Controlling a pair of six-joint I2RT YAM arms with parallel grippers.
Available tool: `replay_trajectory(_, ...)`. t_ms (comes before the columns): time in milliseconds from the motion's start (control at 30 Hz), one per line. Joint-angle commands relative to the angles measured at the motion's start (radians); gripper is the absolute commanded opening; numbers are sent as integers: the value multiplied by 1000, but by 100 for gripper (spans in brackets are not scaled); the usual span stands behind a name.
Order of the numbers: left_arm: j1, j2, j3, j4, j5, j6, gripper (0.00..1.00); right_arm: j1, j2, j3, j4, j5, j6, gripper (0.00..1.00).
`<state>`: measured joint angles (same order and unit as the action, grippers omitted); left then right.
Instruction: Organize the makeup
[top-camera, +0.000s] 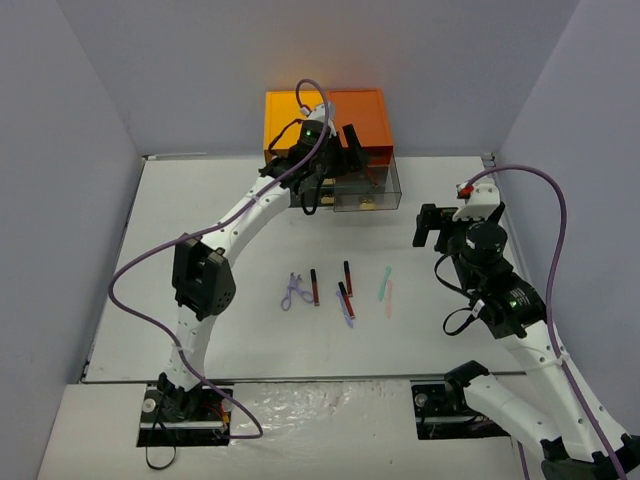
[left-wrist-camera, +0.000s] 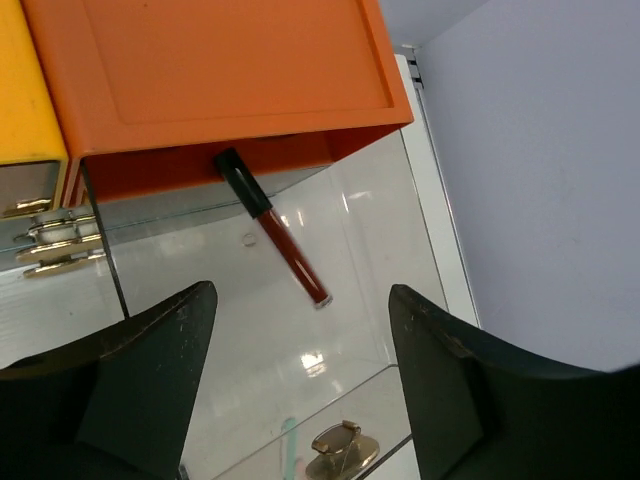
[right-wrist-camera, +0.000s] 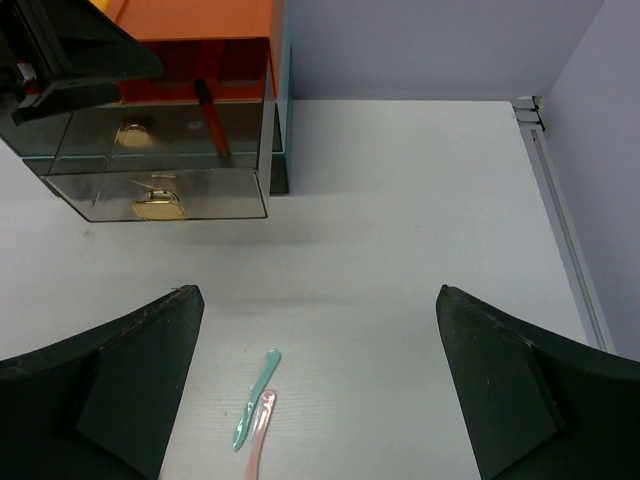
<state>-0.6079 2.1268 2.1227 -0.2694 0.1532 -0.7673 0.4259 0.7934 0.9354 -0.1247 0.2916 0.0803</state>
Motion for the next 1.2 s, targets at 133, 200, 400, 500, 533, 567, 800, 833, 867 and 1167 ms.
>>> replay_trajectory(133, -47, -266, 39, -85, -108, 155, 81, -6, 0, -10, 39, 26, -30, 100)
replay_trajectory(200, -70, -342, -57, -133, -178, 172, 81, -6, 7, -9, 40, 26, -34, 100)
replay_trajectory(400, -113, -561, -434, -245, -373, 128, 73, -6, 30, -10, 43, 26, -39, 100)
replay_trajectory(500, -121, -608, -571, -264, -395, 62, 66, -7, 39, -13, 48, 20, -37, 100)
replay_trajectory(533, -122, -622, -630, -262, -394, 37, 63, -7, 44, -13, 50, 17, -36, 100)
replay_trajectory(567, -124, -629, -689, -255, -392, 20, 60, -6, 49, -13, 52, 14, -35, 100)
replay_trajectory(800, -144, -512, -780, -167, -350, -29, 44, -9, 59, -17, 56, -3, -23, 100)
replay_trajectory(833, -145, -483, -778, -162, -341, -34, 42, -9, 58, -18, 56, -4, -21, 100)
replay_trajectory(867, -147, -461, -777, -156, -337, -36, 41, -9, 57, -19, 56, -6, -20, 100)
replay_trajectory(1167, -174, -337, -789, -107, -314, -83, 41, -10, 33, -32, 53, 8, -27, 100)
